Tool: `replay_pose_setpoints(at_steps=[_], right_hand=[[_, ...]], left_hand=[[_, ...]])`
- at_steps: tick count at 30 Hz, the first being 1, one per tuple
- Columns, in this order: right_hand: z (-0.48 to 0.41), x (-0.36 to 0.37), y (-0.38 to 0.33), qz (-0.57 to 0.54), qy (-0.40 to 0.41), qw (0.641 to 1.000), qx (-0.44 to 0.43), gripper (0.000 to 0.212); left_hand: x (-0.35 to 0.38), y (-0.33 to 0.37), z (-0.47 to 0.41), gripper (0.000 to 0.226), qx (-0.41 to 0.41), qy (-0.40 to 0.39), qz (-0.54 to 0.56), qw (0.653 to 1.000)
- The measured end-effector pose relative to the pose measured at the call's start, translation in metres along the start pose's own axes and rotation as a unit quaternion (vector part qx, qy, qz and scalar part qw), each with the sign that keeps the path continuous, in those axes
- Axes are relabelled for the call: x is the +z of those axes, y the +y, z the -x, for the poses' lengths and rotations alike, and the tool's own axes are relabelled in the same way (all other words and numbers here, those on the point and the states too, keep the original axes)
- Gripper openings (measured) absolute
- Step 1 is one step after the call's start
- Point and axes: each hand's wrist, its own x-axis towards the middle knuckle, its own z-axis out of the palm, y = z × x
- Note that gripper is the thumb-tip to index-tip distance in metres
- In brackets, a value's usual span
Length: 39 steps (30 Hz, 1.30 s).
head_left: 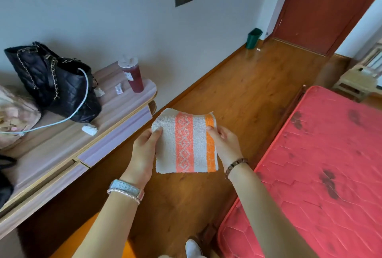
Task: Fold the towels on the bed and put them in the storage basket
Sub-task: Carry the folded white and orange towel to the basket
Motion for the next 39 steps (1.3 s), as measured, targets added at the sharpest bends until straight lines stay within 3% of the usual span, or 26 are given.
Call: replay_pose_setpoints(at_steps=[7, 11, 15, 19, 26, 32, 39], right_hand=[[-0.047, -0.007, -0.017, -0.013, 0.025, 1.0, -0.014, 0.024], [-0.077, -0.007, -0.024, -0.035, 0.06, 0.997, -0.03, 0.025], [-0.108, -0.004, -0.033, -0.06, 0.126, 0.99, -0.027, 0.023], [-0.141, -0.002, -0.046, -0.077, 0.184, 0.98, -0.023, 0.023], [-0.184, -0.008, -0.056, -0.106, 0.259, 0.96, -0.023, 0.02], [-0.219, -0.035, -0.066, -0.125, 0.296, 0.947, -0.019, 0.021], [-0.273, -0.092, -0.079, -0.127, 0.32, 0.938, -0.032, 0.019]], left_hand=[[0.022, 0.028, -0.067, 0.022, -0.036, -0.054, 0.018, 0.998], [0.037, 0.045, -0.119, 0.023, -0.036, -0.103, -0.009, 0.994], [0.058, 0.065, -0.173, 0.039, -0.021, -0.14, -0.065, 0.988], [0.079, 0.086, -0.217, 0.016, -0.007, -0.19, -0.079, 0.979], [0.117, 0.108, -0.278, 0.017, 0.015, -0.242, -0.123, 0.962], [0.162, 0.122, -0.313, 0.033, 0.039, -0.28, -0.166, 0.945], [0.239, 0.134, -0.353, 0.026, 0.041, -0.308, -0.154, 0.938]])
